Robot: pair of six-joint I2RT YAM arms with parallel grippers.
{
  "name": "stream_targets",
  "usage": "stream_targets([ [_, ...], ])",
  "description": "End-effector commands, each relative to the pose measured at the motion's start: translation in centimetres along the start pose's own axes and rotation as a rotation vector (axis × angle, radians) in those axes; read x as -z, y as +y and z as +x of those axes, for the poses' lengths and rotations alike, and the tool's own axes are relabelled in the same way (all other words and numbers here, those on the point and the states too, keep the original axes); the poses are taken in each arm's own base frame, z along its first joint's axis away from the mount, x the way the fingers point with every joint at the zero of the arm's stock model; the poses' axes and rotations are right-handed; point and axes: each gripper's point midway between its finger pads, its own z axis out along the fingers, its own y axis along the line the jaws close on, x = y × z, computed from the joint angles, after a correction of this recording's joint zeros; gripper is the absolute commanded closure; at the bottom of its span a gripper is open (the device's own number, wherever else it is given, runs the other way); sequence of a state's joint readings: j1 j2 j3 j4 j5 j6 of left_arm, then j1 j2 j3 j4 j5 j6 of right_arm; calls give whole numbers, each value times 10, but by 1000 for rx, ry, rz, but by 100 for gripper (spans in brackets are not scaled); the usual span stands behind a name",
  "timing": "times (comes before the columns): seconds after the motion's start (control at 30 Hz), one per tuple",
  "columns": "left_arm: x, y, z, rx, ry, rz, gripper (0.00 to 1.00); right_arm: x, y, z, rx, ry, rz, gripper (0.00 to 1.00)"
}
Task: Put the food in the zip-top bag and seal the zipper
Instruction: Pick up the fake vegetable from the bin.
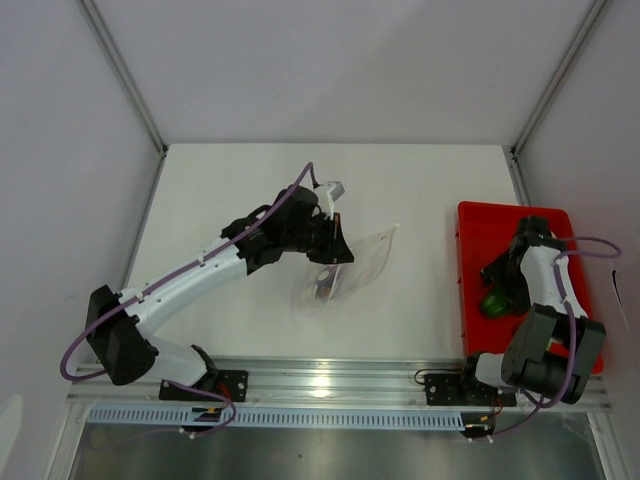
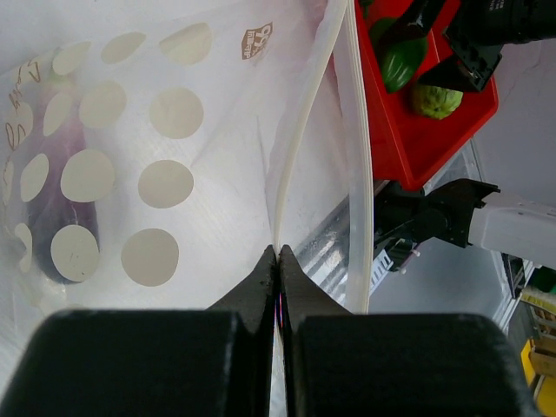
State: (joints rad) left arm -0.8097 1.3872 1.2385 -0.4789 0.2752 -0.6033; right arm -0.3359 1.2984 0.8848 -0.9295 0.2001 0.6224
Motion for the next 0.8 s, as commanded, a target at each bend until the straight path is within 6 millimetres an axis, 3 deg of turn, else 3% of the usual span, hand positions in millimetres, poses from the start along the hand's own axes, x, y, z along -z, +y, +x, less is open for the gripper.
stream_targets([
  [0.0,5,-8,-8,9,-31,38,99,-3,-18,-19,26,-62,127,10],
  [0.3,8,-11,-8,6,-33,59,99,-30,-7,-18,20,-25,123,14],
  [0.5,8,-9,-8,11,-35,56,99,-24,-3,-18,15,-47,80,34],
  [0.63,7,-6,-10,15,-37,51,99,-1,7,-27,30,-105,25,52],
  [0.77,5,-3,-9,21,-32,42,99,42,19,-31,56,-162,-63,64],
])
